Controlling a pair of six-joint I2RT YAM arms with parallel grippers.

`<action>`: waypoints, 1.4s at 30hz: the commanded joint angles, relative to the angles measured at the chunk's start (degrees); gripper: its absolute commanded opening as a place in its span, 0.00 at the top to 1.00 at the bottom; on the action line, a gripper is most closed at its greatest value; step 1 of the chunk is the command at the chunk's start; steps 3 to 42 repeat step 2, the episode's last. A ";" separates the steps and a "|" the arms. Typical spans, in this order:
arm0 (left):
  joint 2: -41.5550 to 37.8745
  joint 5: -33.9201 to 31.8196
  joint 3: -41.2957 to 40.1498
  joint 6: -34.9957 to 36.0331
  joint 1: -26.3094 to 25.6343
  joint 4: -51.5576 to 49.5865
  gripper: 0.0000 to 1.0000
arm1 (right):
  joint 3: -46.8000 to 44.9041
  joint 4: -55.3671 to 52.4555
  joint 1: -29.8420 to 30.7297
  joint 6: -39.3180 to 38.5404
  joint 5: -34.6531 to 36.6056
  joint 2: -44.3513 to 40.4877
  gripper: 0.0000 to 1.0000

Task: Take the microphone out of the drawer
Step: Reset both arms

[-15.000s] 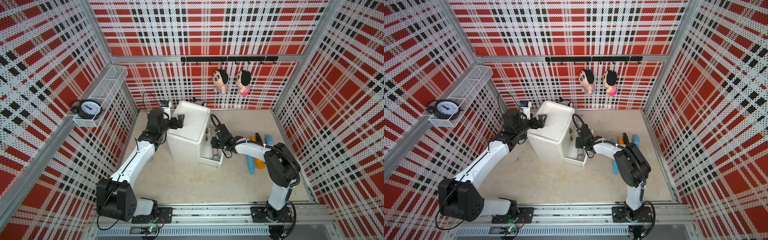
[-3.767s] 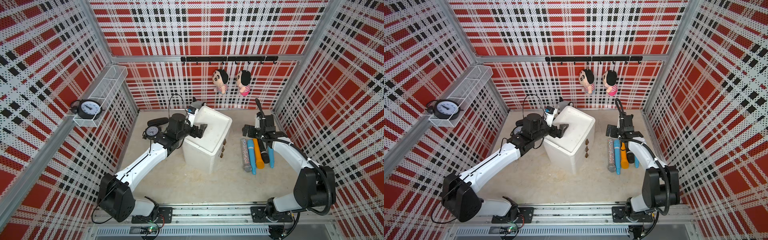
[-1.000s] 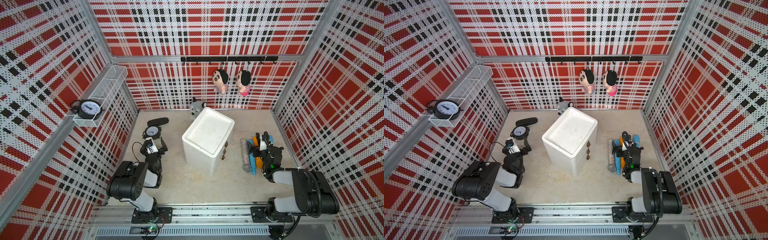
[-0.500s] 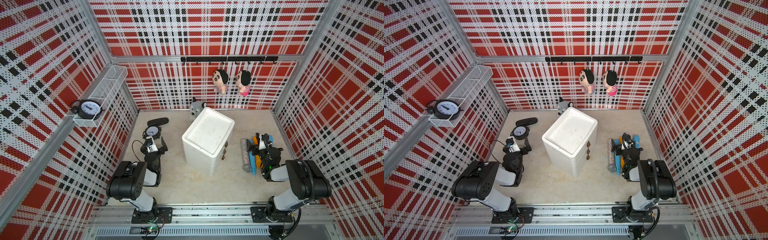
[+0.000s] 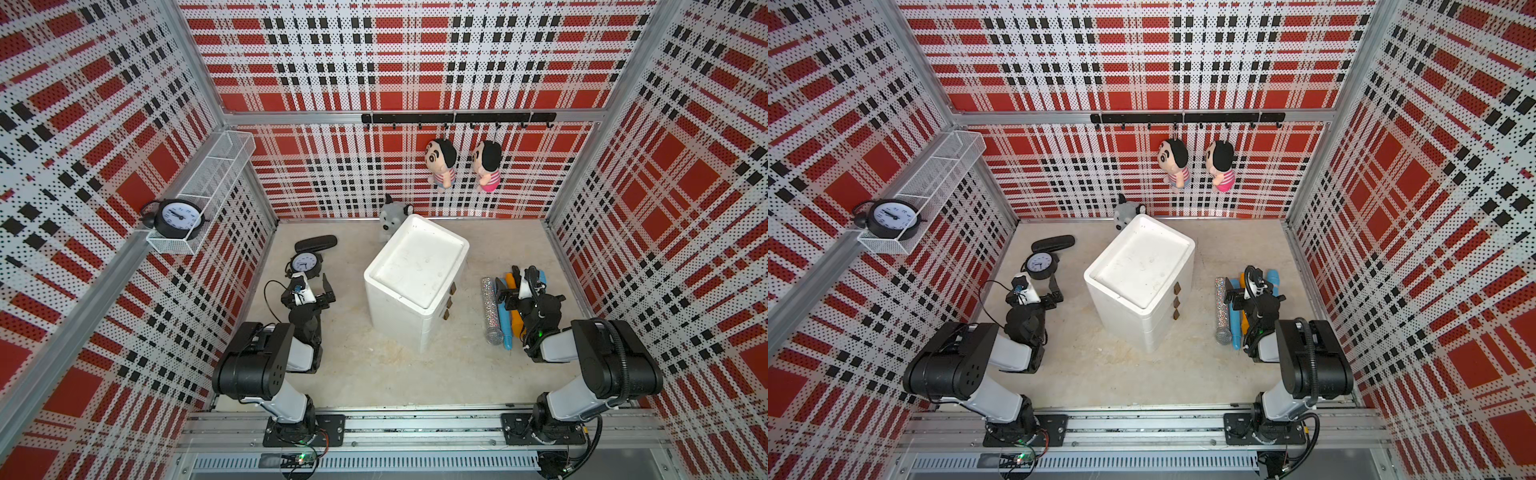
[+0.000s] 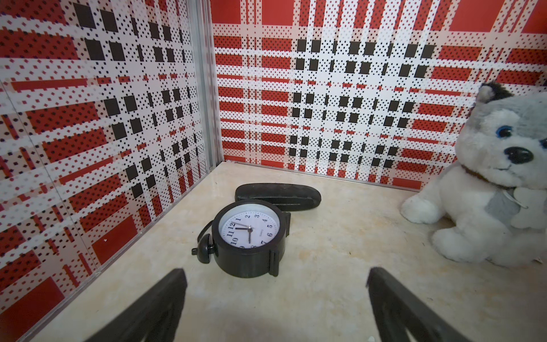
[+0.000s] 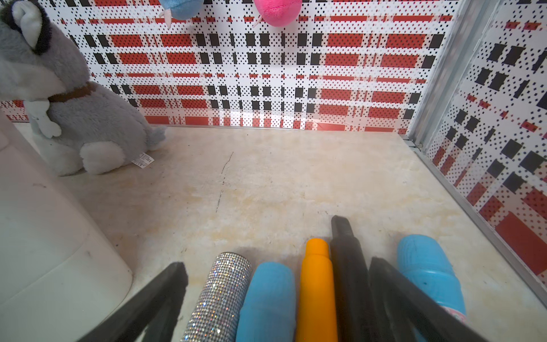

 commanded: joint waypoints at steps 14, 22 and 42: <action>-0.58 0.82 0.91 -0.33 0.50 -0.44 0.02 | 0.22 0.63 0.22 -0.12 0.38 -0.08 0.00; -0.58 0.82 0.91 -0.33 0.50 -0.44 0.02 | 0.22 0.63 0.22 -0.12 0.38 -0.08 0.00; -0.58 0.82 0.91 -0.33 0.50 -0.44 0.02 | 0.22 0.63 0.22 -0.12 0.38 -0.08 0.00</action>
